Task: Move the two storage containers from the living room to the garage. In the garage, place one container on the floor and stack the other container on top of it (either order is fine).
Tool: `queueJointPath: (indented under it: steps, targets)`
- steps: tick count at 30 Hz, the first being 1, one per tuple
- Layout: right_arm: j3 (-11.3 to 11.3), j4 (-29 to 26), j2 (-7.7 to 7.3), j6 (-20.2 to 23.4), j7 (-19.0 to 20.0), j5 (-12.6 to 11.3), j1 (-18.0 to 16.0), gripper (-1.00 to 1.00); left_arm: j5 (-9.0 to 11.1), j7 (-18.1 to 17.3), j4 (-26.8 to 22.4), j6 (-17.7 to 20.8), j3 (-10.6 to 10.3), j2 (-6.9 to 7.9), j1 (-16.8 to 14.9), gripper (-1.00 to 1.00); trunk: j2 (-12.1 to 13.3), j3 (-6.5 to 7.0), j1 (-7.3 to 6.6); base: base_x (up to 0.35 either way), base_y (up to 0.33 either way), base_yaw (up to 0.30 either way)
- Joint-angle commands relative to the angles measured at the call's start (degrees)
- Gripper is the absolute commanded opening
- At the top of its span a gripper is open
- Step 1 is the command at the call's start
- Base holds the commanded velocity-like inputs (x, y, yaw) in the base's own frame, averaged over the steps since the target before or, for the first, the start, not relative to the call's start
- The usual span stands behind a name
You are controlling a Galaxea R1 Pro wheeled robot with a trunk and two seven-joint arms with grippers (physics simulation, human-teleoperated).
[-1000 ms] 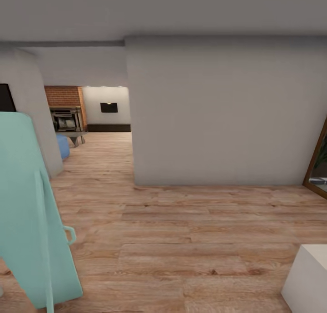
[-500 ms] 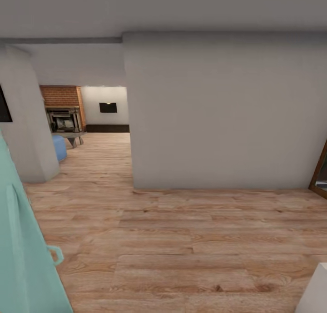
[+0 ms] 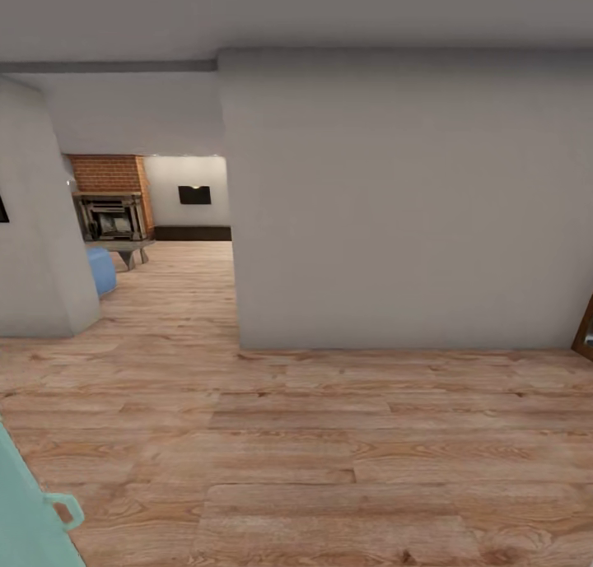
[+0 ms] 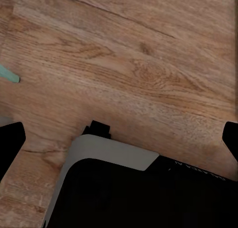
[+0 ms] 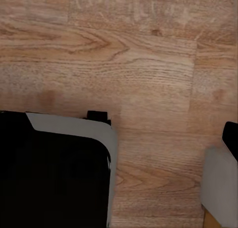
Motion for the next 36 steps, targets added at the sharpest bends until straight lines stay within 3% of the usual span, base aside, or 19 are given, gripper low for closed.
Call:
queueJointPath:
  steps: [1, 36]
  targets:
    - [0.5, 0.1, 0.03, -0.3, 0.0, -0.4, -0.1, 1.00, 0.3, 0.1, 0.0, -0.1, -0.2, -0.01, 0.0, 1.00, 0.0, -0.08, 0.04, 0.327, 0.000, 0.000]
    - [0.6, 0.2, 0.13, -0.3, -0.2, -0.4, -0.1, 1.00, 0.3, 0.1, 0.0, -0.1, -0.2, 0.05, 0.0, 1.00, 0.0, -0.08, 0.04, 0.327, 0.000, 0.000]
